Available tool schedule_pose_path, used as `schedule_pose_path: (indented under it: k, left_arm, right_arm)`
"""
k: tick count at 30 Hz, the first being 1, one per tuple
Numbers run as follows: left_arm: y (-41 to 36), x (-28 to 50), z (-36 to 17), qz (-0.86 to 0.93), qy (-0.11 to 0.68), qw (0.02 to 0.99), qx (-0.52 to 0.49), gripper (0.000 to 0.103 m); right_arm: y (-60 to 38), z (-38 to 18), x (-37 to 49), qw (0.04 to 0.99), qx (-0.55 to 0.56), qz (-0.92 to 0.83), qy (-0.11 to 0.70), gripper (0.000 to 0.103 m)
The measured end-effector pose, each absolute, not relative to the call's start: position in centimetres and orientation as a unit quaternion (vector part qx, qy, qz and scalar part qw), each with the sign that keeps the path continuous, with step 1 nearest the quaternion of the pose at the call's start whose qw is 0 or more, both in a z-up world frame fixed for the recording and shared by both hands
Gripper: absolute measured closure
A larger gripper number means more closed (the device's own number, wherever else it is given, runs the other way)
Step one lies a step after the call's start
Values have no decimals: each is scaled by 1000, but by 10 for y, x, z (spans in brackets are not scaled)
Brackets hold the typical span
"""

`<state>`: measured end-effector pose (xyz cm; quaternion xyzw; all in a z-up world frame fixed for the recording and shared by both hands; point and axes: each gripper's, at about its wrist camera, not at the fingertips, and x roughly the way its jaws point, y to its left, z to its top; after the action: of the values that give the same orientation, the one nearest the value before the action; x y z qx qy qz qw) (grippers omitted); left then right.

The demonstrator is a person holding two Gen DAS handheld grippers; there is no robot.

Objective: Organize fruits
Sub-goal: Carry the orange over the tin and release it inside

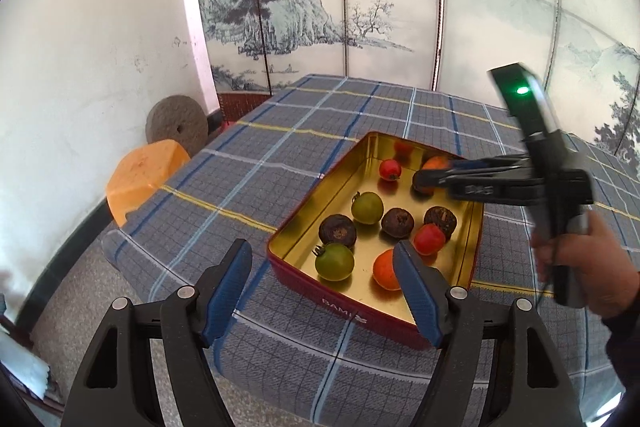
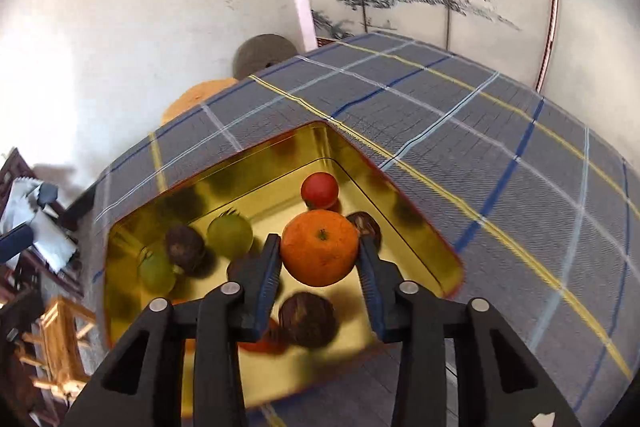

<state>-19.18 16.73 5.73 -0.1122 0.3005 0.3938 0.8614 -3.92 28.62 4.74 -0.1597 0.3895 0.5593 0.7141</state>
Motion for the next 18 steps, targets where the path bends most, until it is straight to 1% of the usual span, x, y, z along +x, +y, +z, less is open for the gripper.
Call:
schedule_pose_path:
  k: [1,2,4,6,7,8,13,14,15,17,18]
  left_arm:
    - [166,-192,58,397,298,862,-104,27]
    - [165,-193,58,400,297,861,-98,26]
    - [162,-193,61,409,293,861,-81,26]
    - [160,-194,62,418,291,858,-68,25]
    - [159,-194,63,419,292,857,-67,25]
    - [160,-194,64,415,292,859,-68,25]
    - [156,-202,75,419,278,862,-73,24]
    - [154,-205,78,420,270,863,-73,21]
    - [153,-208,82,419,260,867,-73,15]
    - [149,-214,91,413,241,875,-75,8]
    - [146,-217,94,412,233,878,-74,8]
  right_arm:
    - [286,50,-43,716,-153,559,388,38]
    - [284,56,-49,721,-145,561,380,29]
    - [273,75,-66,738,-134,566,342,26]
    - [257,94,-85,759,-125,565,299,17]
    - [247,103,-96,768,-119,565,277,8]
    - [238,110,-106,777,-114,563,257,2]
    - [185,138,-159,815,-111,545,164,0]
    - [176,141,-166,821,-112,540,148,0]
    - [167,144,-172,828,-115,532,136,0]
    - [152,151,-180,832,-109,530,126,0]
    - [147,152,-181,832,-107,530,125,0]
